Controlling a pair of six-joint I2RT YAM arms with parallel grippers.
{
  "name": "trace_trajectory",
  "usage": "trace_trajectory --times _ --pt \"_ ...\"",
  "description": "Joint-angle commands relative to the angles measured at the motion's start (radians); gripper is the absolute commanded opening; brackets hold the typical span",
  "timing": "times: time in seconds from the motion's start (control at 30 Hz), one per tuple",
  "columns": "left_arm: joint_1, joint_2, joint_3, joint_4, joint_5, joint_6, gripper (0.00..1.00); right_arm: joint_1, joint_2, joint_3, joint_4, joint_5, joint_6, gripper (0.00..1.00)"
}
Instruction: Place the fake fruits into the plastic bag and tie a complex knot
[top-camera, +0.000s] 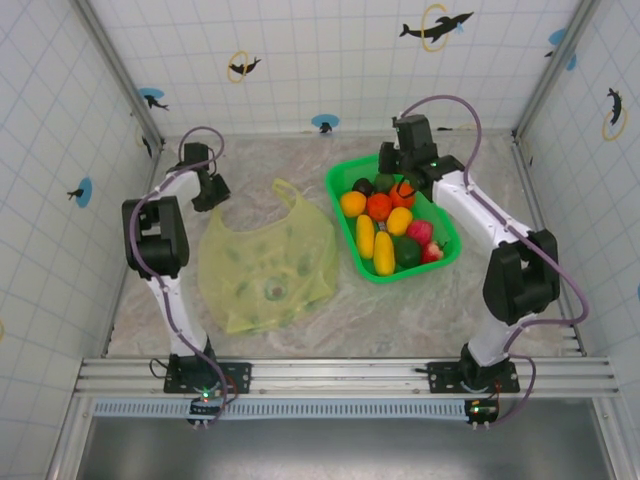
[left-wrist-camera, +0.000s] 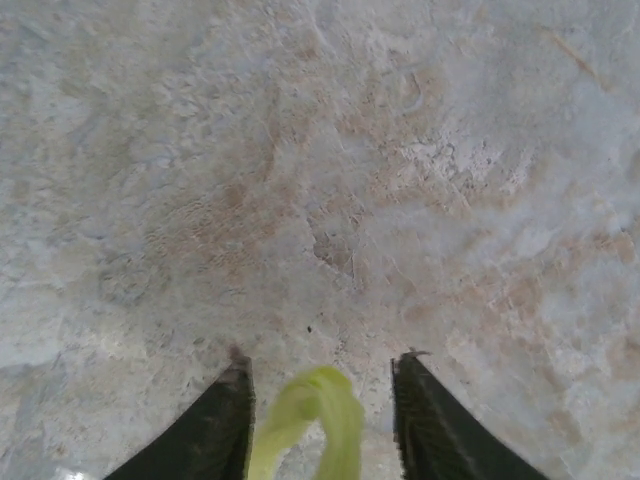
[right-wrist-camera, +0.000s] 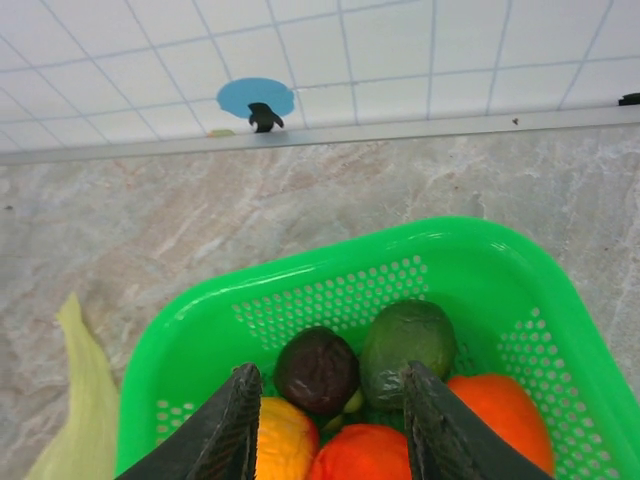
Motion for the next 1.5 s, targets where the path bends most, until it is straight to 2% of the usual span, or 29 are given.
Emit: trace_trajectory --times 0.0,0.07,0.2,0.37,0.5,0.6,0.7,0.83,0.93,1.03,1.13,1.23,1.33,1.47 --pt "0.001 0.011 0.023 -0.021 0.023 0.007 0.24 0.012 -0.068 0.001 0.034 -0.016 -0.002 0.37" --pt "0.002 -0.042 0.030 0.027 0.038 -0.007 0.15 0.022 -0.081 0.007 0.034 -0.024 0.000 0.34" --pt "0.001 -0.171 0.094 0.131 0.069 -0.088 0.10 0.039 -0.081 0.017 0.032 -0.032 0.006 0.31" --pt "-0.028 -0.364 0.162 0.294 0.122 -0.195 0.09 0.042 -0.055 0.061 -0.002 -0.046 0.032 0.30" --pt "-0.081 -0.453 0.259 0.332 0.131 -0.185 0.08 0.042 -0.077 0.042 0.030 -0.077 0.057 0.31" --pt "-0.131 -0.536 0.243 0.356 0.128 -0.162 0.07 0.041 -0.107 0.020 0.050 -0.060 0.051 0.32" --pt "-0.212 -0.658 0.101 0.437 0.138 -0.098 0.08 0.034 -0.142 -0.008 0.070 -0.041 0.043 0.32" --pt "-0.384 -0.873 -0.245 0.549 0.169 0.060 0.12 0.027 -0.208 -0.084 0.121 -0.060 0.056 0.35" --pt "-0.491 -0.983 -0.532 0.605 0.281 0.081 0.13 0.023 -0.264 -0.180 0.181 -0.066 0.077 0.37" --pt "-0.604 -1.002 -0.749 0.593 0.310 0.078 0.10 -0.003 -0.294 -0.260 0.225 -0.108 0.117 0.40" --pt "-0.761 -0.969 -0.838 0.556 0.261 0.110 0.09 -0.030 -0.303 -0.321 0.276 -0.215 0.148 0.46" --pt "-0.885 -0.930 -0.856 0.494 0.154 0.148 0.09 -0.023 -0.304 -0.385 0.355 -0.381 0.129 0.61" --pt "-0.904 -0.932 -0.881 0.445 0.106 0.113 0.10 -0.020 -0.287 -0.406 0.340 -0.424 0.111 0.64" --pt "-0.903 -1.003 -0.939 0.407 0.059 0.037 0.32 0.008 -0.232 -0.352 0.185 -0.430 -0.029 0.64"
